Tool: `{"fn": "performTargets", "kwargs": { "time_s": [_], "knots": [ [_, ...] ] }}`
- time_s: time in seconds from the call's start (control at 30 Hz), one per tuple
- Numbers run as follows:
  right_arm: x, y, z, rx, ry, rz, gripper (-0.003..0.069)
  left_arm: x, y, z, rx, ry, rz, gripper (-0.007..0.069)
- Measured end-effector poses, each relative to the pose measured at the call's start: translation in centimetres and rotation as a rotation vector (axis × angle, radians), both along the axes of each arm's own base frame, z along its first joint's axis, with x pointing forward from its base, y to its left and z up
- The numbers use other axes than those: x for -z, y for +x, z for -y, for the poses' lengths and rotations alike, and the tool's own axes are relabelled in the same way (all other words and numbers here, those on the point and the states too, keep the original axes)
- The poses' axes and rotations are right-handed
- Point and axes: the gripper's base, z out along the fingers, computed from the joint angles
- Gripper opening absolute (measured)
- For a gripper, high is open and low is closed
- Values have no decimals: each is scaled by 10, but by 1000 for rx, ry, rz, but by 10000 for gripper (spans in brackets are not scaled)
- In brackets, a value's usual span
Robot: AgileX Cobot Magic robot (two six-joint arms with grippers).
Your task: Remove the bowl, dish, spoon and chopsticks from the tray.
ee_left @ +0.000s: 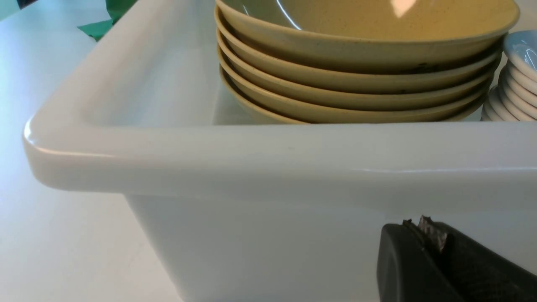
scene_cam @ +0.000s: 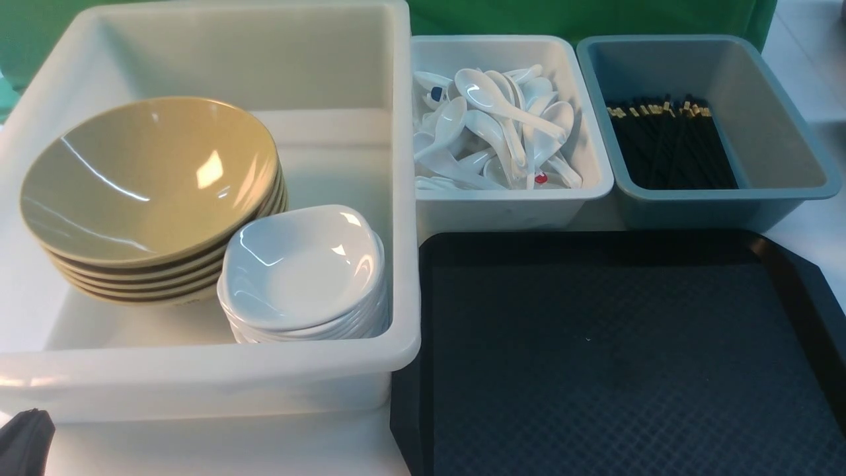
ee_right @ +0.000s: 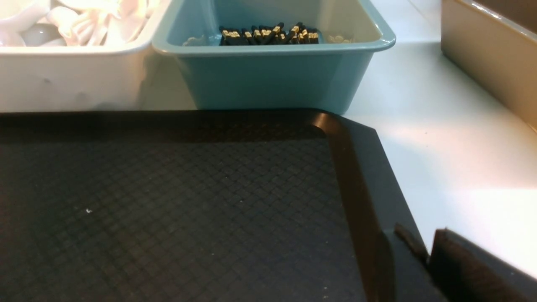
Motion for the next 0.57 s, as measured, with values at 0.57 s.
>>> {"fn": "performTargets", "kwargs": {
  "time_s": [0.57],
  "knots": [
    [0, 0, 0, 0, 0, 0, 171, 0, 0, 0, 0, 0, 0, -15]
  ]
}}
